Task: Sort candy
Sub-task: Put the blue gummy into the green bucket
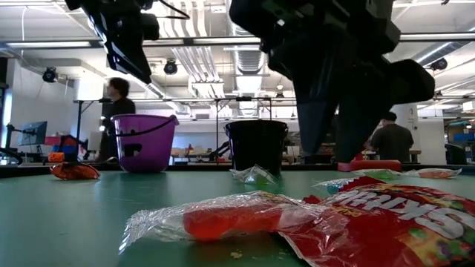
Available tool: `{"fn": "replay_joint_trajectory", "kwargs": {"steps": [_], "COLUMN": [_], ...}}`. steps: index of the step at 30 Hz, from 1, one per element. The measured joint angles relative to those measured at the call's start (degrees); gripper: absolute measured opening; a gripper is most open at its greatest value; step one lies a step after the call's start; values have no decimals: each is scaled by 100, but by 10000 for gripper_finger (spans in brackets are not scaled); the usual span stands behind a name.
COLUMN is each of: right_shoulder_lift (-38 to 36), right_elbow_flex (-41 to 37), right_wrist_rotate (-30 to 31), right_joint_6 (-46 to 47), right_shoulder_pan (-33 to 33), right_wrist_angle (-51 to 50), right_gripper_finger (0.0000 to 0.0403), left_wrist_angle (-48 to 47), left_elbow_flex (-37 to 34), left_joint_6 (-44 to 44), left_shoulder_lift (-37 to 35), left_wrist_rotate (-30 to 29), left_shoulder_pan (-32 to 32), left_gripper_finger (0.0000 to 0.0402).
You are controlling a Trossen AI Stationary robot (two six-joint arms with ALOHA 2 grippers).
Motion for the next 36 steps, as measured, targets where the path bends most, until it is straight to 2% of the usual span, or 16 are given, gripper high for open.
{"fn": "replay_joint_trajectory", "kwargs": {"steps": [13, 28, 31, 36], "right_shoulder_lift": [27, 30, 30, 30], "right_elbow_flex": [-34, -431, -441, -538], "right_wrist_rotate": [1, 3, 40, 58], "right_joint_6": [-17, -128, -222, -189], "right_shoulder_pan": [46, 57, 57, 55], "right_wrist_angle": [-231, 59, 70, 119], "right_gripper_finger": [171, 168, 152, 92], "left_wrist_angle": [0, 3, 3, 4], "left_elbow_flex": [0, -2, -2, -2], "left_joint_6": [-164, -271, -271, -271], "left_shoulder_lift": [4, 4, 4, 4], "left_wrist_rotate": [0, 0, 0, 0], "left_shoulder_pan": [-15, -20, -20, -17], "left_gripper_finger": [113, 113, 113, 113]}}
